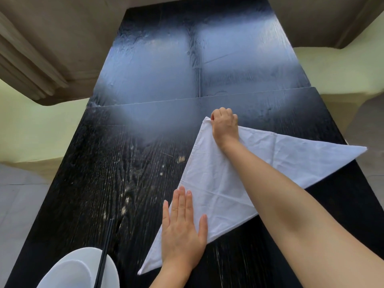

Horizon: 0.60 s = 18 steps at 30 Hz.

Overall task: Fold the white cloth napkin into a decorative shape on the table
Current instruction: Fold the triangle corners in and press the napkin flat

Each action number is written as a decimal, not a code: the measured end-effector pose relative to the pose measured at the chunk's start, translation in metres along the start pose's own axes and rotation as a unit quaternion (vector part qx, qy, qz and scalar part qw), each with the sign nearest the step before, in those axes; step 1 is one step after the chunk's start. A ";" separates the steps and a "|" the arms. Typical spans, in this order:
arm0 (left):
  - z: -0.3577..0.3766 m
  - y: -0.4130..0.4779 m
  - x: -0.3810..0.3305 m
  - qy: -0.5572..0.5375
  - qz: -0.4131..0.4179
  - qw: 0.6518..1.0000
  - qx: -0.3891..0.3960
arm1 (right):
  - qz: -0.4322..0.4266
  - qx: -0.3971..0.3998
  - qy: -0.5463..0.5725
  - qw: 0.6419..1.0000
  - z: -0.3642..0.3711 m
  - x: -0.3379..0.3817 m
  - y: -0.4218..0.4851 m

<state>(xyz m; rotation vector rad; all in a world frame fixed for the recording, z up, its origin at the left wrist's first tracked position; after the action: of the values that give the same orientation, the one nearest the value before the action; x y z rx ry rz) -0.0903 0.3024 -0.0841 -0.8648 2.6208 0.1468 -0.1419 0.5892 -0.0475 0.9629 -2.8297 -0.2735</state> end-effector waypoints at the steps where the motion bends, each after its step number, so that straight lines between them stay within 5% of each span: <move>1: -0.001 0.000 0.002 0.002 -0.004 1.000 -0.003 | 0.002 0.008 0.007 1.000 -0.003 0.002 0.000; 5: 0.000 0.001 0.005 -0.001 -0.019 1.000 -0.004 | -0.116 -0.014 0.130 0.985 -0.042 0.052 -0.048; 9: 0.001 0.002 0.004 0.011 -0.017 1.000 -0.004 | -0.279 0.167 0.129 0.937 -0.037 0.088 -0.165; 13: 0.002 0.000 0.006 0.006 -0.021 1.000 0.001 | -0.246 0.166 -0.020 0.955 -0.010 0.029 -0.197; 18: -0.002 -0.002 0.008 0.019 -0.018 1.000 -0.003 | -0.116 0.150 -0.072 0.979 -0.014 -0.086 -0.166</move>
<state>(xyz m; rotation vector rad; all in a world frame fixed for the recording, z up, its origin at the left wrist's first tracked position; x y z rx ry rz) -0.0957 0.2962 -0.0850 -0.9252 2.6385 0.1296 0.0257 0.5111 -0.0758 1.3917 -2.9451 0.0691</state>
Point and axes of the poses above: each hand's wrist, its own y-axis towards the middle knuckle, its own z-axis out of the palm, x = y × z, the point moved 10 cm from there along y, towards the middle knuckle, and after that the axes turned 14 degrees about -y, right-handed, at the moved point
